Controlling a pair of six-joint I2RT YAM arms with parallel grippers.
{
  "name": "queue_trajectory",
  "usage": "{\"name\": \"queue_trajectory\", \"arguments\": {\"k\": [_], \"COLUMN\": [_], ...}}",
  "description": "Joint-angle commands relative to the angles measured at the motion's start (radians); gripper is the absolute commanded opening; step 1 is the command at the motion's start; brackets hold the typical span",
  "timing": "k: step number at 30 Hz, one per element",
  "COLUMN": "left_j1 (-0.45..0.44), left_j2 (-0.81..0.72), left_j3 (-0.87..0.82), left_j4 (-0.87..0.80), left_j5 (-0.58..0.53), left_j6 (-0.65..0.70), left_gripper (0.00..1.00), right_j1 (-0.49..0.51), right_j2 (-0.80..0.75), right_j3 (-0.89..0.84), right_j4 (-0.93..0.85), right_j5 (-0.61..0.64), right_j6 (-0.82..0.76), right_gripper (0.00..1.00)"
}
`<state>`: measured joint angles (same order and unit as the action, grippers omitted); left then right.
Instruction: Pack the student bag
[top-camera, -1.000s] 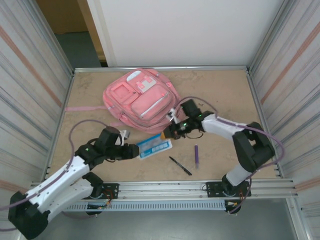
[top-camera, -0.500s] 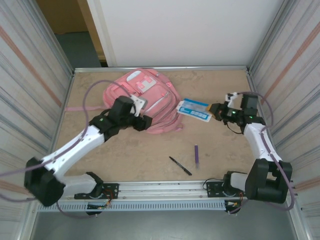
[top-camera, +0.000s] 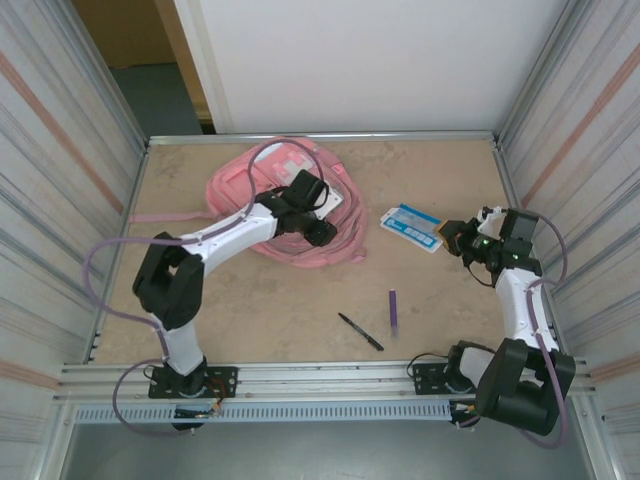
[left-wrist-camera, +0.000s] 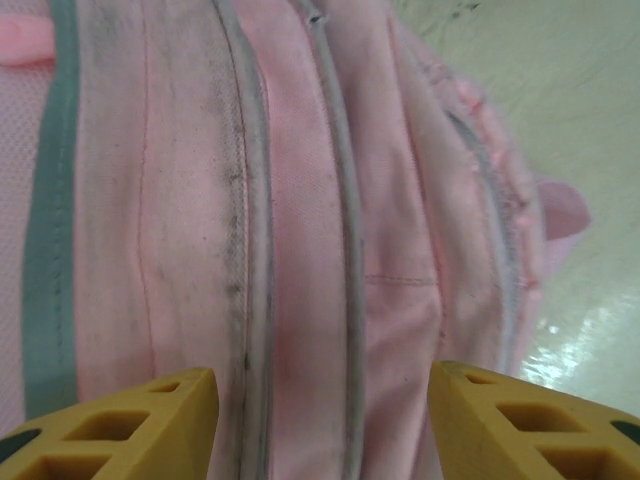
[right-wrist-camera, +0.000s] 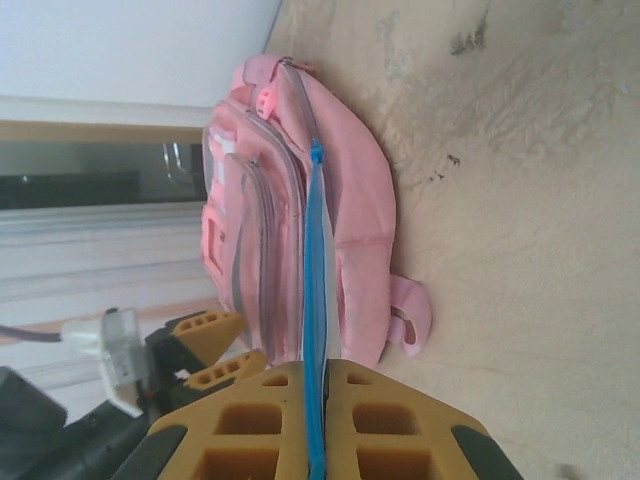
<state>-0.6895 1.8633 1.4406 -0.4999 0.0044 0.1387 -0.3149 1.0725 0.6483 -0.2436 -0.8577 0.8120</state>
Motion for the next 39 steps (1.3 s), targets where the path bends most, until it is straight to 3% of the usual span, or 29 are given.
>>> {"name": "queue_trajectory", "arguments": {"k": [1,6,9,13,16,23,28,34,39], "left_j1": [0.015,0.047,0.046,0.050,0.051,0.053,0.063,0.092,0.125], "left_j2": [0.052,0.143,0.146,0.155,0.152,0.001,-0.128,-0.215,-0.249], "left_j3": [0.059,0.138,0.132,0.132,0.136,0.186,0.211,0.202,0.181], "left_j4": [-0.028,-0.059,-0.043,-0.026,-0.030,-0.102,-0.097,-0.044,0.000], "left_j5": [-0.103,-0.224,-0.234,-0.166,-0.105,-0.038,-0.029,0.063,0.173], "left_j6": [0.006,-0.056,-0.069,-0.068,-0.058,-0.003,0.036,0.025,0.043], "left_gripper": [0.58,0.57,0.53,0.15,0.00,0.00,0.00,0.00,0.00], "right_j1": [-0.004,0.002,0.001,0.031,0.058,0.241,0.394,0.539,0.637], "right_j2": [-0.008,-0.047,-0.061,-0.108,-0.114,-0.088,-0.005,0.195,0.476], "right_j3": [-0.014,-0.026,-0.020,-0.037,-0.045,-0.010,0.023,0.086,0.286], "right_j4": [0.025,0.030,0.008,-0.019,-0.007,0.054,0.143,0.404,0.444], "right_j5": [-0.031,-0.022,-0.027,0.027,0.018,0.031,0.117,0.169,0.040], "right_j6": [0.040,0.042,0.033,0.007,0.025,0.036,0.073,0.191,0.195], "right_gripper": [0.00,0.00,0.00,0.00,0.00,0.00,0.00,0.00,0.00]}}
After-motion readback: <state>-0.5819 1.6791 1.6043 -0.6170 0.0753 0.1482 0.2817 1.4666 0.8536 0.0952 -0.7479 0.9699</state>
